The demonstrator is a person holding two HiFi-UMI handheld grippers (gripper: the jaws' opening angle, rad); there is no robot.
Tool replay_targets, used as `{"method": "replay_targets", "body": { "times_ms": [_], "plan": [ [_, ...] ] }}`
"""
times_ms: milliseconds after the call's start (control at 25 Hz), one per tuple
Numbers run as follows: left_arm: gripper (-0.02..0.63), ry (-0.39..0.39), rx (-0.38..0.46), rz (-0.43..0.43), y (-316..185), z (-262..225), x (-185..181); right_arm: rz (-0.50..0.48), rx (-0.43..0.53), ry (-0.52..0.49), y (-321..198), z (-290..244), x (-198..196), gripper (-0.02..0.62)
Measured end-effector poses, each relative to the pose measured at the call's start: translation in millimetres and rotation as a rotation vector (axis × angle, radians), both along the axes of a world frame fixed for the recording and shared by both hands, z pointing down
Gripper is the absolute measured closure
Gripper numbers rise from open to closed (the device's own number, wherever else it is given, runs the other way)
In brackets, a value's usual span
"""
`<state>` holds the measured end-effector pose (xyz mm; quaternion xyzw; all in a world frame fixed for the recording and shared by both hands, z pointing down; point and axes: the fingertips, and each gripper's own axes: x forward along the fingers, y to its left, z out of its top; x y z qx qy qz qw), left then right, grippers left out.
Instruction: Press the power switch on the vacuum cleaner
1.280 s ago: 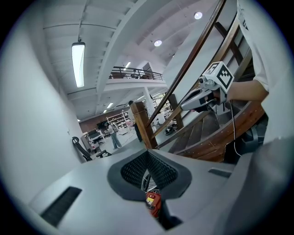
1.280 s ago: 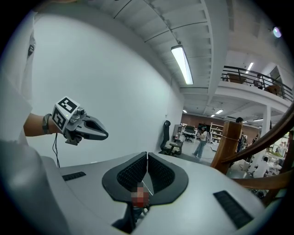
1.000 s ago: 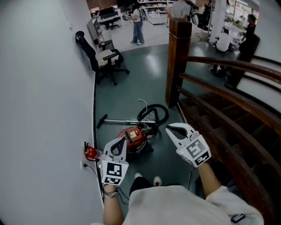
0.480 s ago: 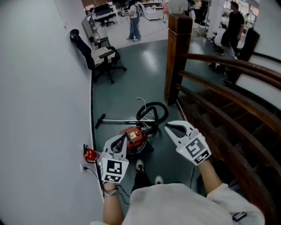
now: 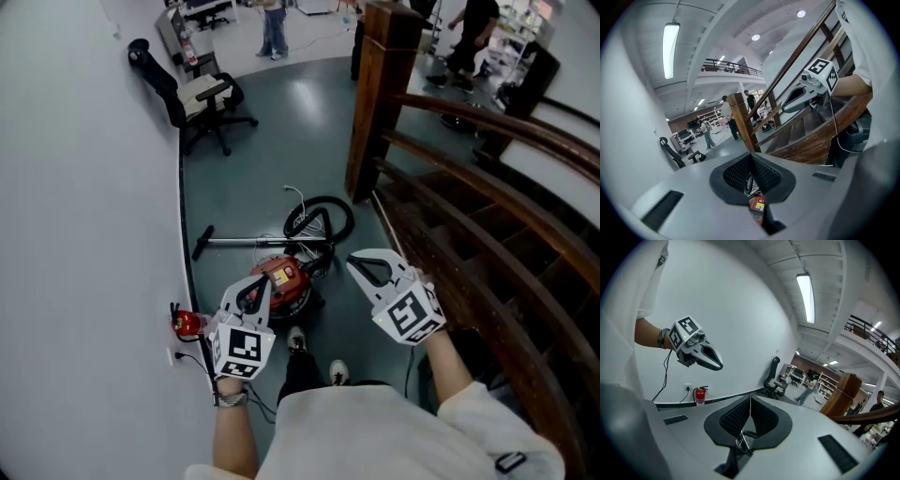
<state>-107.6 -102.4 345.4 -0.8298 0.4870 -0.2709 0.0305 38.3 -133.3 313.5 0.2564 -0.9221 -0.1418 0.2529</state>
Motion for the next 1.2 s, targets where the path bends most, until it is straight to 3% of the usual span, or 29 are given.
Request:
{"method": "replay_targets", "body": {
  "times_ms": [440, 760, 1200],
  "plan": [
    [0.607, -0.033, -0.113, 0.054, -58, 77, -28, 0.021, -0.056, 0.049, -60, 62, -33, 0.566],
    [0.607, -0.014, -0.171, 0.129, -92, 139, -15, 0.072, -0.090, 0.091, -90, 115, -38, 0.566],
    [0.607, 0.025, -0.330, 0.179, -112, 231, -8, 0.088, -0.216, 0.149, -99, 192, -44, 0.566]
  ]
}}
